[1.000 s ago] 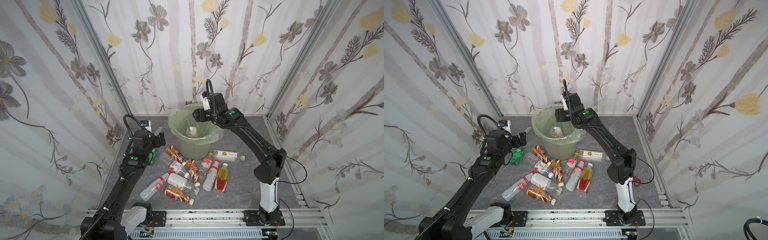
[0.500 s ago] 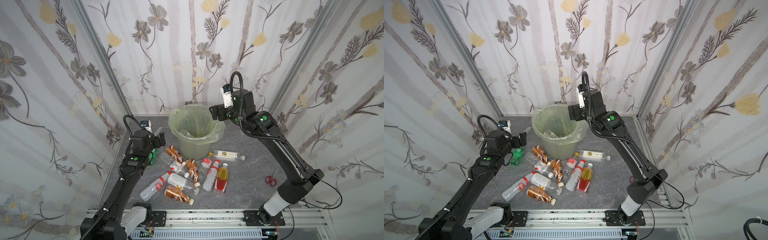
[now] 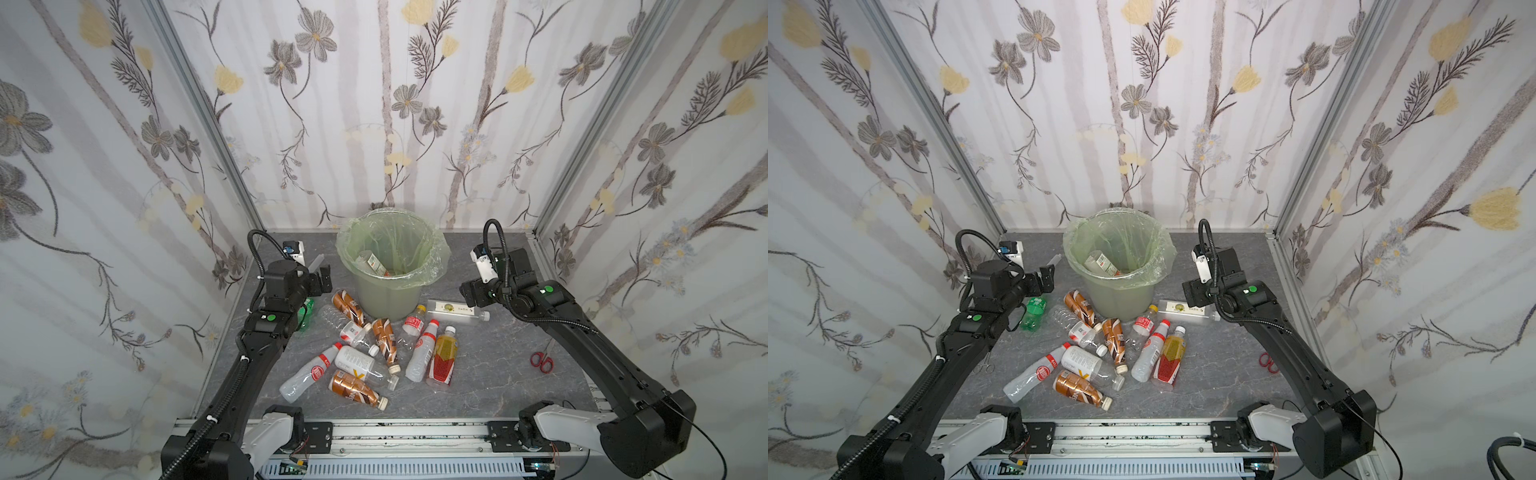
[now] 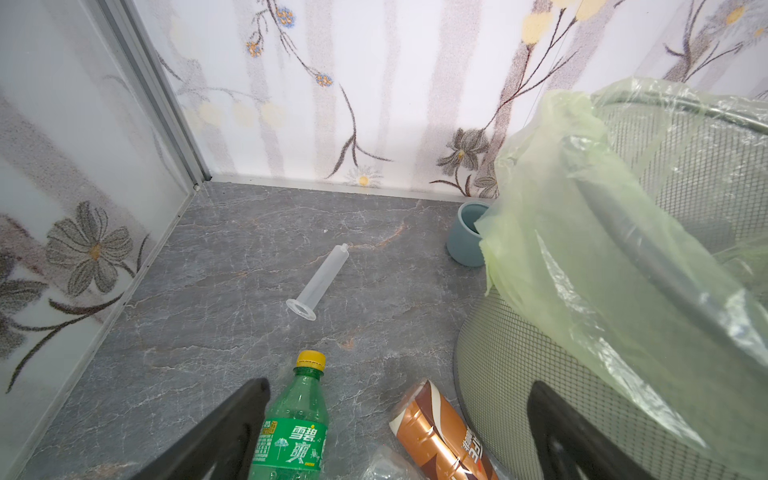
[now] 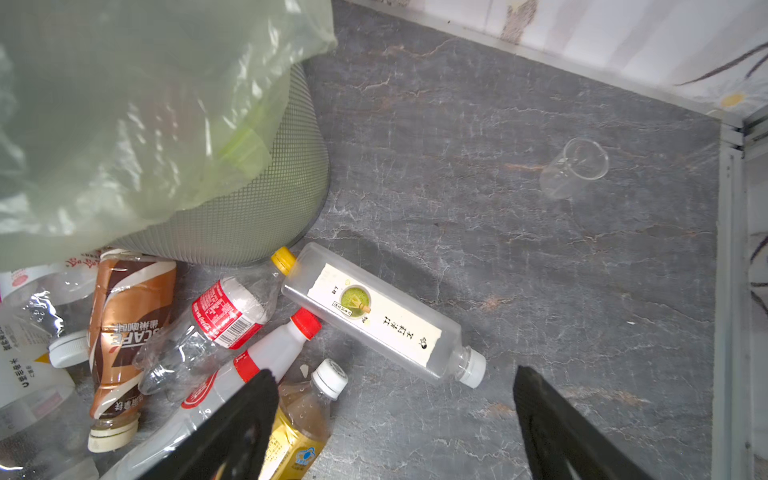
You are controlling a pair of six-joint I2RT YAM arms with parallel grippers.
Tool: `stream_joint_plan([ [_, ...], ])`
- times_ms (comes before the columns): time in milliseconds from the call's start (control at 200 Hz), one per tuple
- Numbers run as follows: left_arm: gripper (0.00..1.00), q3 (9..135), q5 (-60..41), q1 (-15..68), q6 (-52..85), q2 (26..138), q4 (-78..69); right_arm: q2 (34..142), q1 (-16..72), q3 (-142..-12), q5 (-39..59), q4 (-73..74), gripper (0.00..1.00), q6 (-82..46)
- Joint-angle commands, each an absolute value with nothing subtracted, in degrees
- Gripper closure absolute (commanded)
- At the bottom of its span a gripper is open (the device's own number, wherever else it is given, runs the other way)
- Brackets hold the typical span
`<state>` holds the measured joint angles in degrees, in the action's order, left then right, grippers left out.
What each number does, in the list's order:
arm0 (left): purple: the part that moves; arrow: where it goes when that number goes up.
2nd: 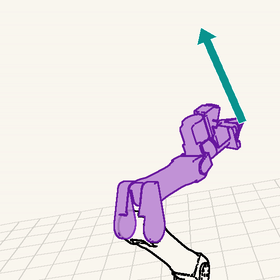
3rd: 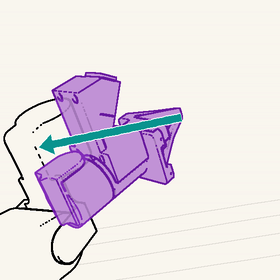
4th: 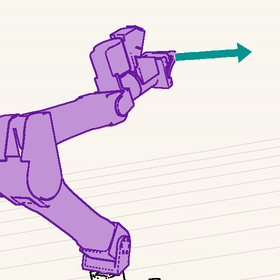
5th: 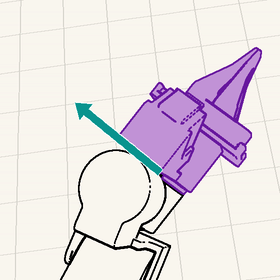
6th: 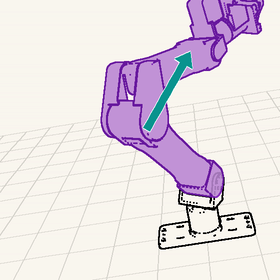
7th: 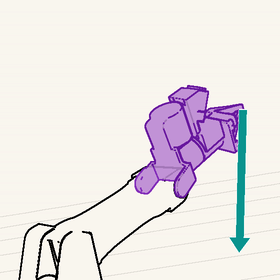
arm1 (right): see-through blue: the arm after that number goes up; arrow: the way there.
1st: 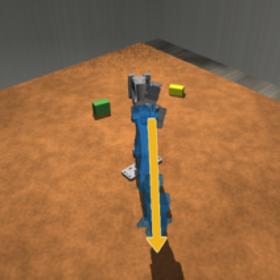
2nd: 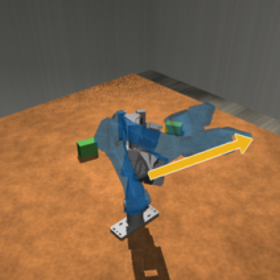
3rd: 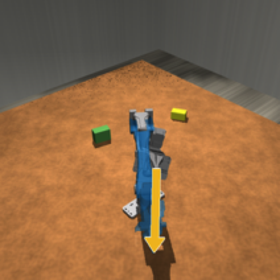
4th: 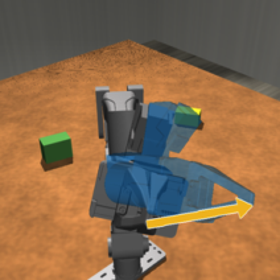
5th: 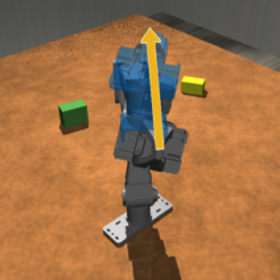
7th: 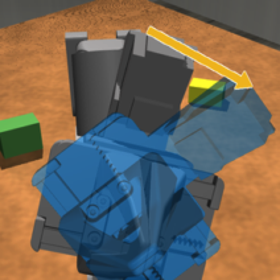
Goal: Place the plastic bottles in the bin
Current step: 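Move the right gripper back toward the frosted matcha-label bottle, then lower the right gripper and grasp the frosted matcha-label bottle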
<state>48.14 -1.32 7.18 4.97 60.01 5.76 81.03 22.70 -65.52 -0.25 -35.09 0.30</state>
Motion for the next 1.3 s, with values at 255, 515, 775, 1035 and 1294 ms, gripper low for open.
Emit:
stream_joint_plan([
  [255,0.00,47.79,-3.16,7.13,4.56,58.26,3.30,95.27,22.64,-65.46,4.51,-27.86,0.04,8.71],
  [515,0.00,47.46,-4.06,7.14,3.80,57.66,3.08,101.58,22.56,-63.91,5.33,-29.29,0.00,16.32],
  [775,0.00,47.11,-4.35,7.14,3.10,56.89,2.99,103.70,22.22,-64.83,8.64,-28.64,0.00,19.25],
  [1035,0.00,46.85,-4.21,7.12,2.72,56.34,2.90,107.88,21.81,-65.75,7.39,-28.48,0.01,19.25],
  [1294,0.00,46.93,-4.18,7.12,3.92,57.57,2.81,110.94,21.54,-66.31,4.70,-27.77,0.05,17.23],
])
